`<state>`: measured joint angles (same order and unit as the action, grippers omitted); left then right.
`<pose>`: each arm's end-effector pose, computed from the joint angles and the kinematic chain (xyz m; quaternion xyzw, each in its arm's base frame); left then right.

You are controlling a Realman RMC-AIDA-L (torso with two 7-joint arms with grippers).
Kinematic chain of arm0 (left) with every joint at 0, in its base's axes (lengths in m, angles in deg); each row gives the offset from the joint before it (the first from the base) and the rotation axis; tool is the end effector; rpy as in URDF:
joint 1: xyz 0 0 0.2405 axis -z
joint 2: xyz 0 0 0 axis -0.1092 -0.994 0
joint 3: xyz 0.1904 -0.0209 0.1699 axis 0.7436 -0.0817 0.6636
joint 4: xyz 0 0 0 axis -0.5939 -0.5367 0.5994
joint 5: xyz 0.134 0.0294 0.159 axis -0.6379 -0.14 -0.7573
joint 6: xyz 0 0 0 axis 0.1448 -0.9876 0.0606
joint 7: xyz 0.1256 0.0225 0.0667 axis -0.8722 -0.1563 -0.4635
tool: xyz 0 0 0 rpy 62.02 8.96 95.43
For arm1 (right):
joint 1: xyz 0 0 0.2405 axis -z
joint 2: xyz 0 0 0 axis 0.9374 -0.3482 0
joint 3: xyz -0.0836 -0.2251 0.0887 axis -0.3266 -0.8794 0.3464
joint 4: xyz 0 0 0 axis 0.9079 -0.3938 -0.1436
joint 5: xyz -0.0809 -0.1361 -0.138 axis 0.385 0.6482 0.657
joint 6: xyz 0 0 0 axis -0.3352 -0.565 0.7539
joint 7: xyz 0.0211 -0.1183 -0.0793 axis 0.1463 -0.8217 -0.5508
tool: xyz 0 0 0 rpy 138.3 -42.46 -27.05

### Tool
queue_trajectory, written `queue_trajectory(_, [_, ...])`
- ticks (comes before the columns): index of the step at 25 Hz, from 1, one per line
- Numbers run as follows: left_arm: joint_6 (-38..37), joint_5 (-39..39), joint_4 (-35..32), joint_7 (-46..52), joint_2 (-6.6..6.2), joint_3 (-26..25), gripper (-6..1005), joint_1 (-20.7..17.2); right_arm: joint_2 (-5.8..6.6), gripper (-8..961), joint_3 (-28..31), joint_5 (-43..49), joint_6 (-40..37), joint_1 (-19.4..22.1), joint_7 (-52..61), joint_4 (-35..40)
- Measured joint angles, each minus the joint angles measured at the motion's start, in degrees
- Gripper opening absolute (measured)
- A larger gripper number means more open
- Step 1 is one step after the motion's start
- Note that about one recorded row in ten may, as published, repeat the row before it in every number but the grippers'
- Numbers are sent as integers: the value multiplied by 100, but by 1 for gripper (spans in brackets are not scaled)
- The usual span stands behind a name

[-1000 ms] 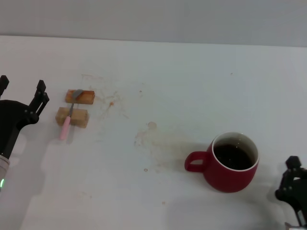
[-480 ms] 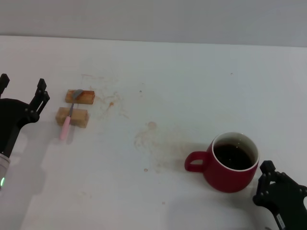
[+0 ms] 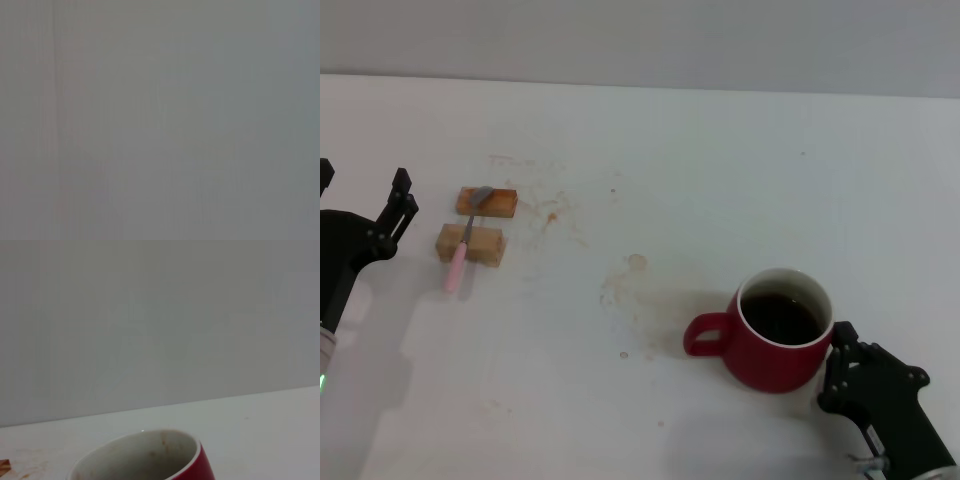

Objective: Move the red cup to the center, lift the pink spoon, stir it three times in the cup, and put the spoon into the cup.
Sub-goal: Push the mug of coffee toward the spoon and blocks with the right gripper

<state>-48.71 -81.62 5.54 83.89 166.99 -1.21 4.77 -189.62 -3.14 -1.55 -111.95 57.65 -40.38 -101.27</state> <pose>-0.3359 0.2734 -0.0189 -0.6923 -0.1979 -0.2926 0.6293 0.2930 0.1733 -0.1206 -0.7137 0.3592 0.2880 0.5279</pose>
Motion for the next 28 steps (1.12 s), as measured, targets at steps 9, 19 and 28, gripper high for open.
queue_trajectory(9, [-12, 0, -50, 23, 0, 2, 850, -6, 0, -1, 0, 3, 280, -385, 134, 37])
queue_trajectory(19, [16, 0, -62, 30, 0, -20, 848, 45, 0, -1, 55, 4, 490, -662, 135, 48])
queue_trajectory(28, [26, 0, -85, 16, 0, -8, 847, 61, 0, -1, 58, 441, 318, -219, 72, -75])
